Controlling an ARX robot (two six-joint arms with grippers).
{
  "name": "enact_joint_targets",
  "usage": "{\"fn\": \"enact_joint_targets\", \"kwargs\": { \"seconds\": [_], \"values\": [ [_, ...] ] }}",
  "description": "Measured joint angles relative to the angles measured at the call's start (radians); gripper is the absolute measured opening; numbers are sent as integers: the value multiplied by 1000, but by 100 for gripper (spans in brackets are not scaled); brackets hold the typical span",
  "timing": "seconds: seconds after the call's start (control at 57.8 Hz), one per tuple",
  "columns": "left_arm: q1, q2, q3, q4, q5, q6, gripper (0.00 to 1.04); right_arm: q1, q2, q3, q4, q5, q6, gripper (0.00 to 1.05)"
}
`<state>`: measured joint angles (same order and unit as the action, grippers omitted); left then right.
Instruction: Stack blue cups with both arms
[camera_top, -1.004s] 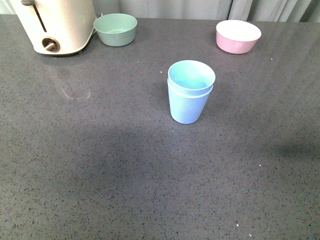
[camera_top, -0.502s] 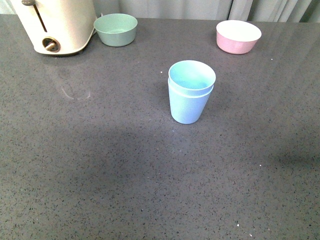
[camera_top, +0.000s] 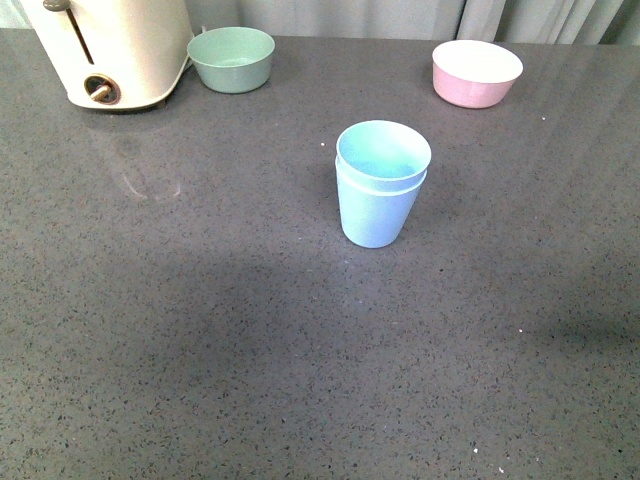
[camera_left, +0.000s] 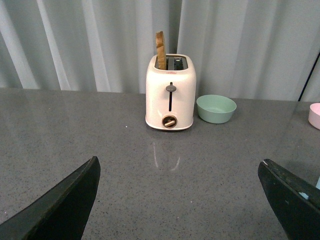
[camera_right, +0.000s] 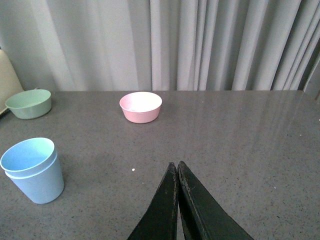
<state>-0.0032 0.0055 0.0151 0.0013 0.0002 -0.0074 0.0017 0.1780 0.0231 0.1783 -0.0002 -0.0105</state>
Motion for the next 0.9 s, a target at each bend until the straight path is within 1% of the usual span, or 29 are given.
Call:
{"fn": "enact_joint_targets", "kwargs": {
  "seconds": [0.035,0.069,0.104,0.138,0.606,0.623,0.796,0.9],
  "values": [
    [0,0,0,0,0,0,96,0,-25,0,-27,0,0,2],
    [0,0,0,0,0,0,96,0,-80,1,-109,-3,0,2],
    [0,0,0,0,0,0,96,0,-120,1,-153,2,0,2],
    [0,0,0,0,0,0,96,0,-148,1,-167,0,0,2],
    [0,0,0,0,0,0,96,0,-172,1,-177,0,0,2],
    [0,0,0,0,0,0,96,0,-172,1,-177,0,0,4],
    [0,0,0,0,0,0,96,0,-172,1,-177,0,0,30],
    [0,0,0,0,0,0,96,0,-172,1,-177,0,0,49]
  ]
}}
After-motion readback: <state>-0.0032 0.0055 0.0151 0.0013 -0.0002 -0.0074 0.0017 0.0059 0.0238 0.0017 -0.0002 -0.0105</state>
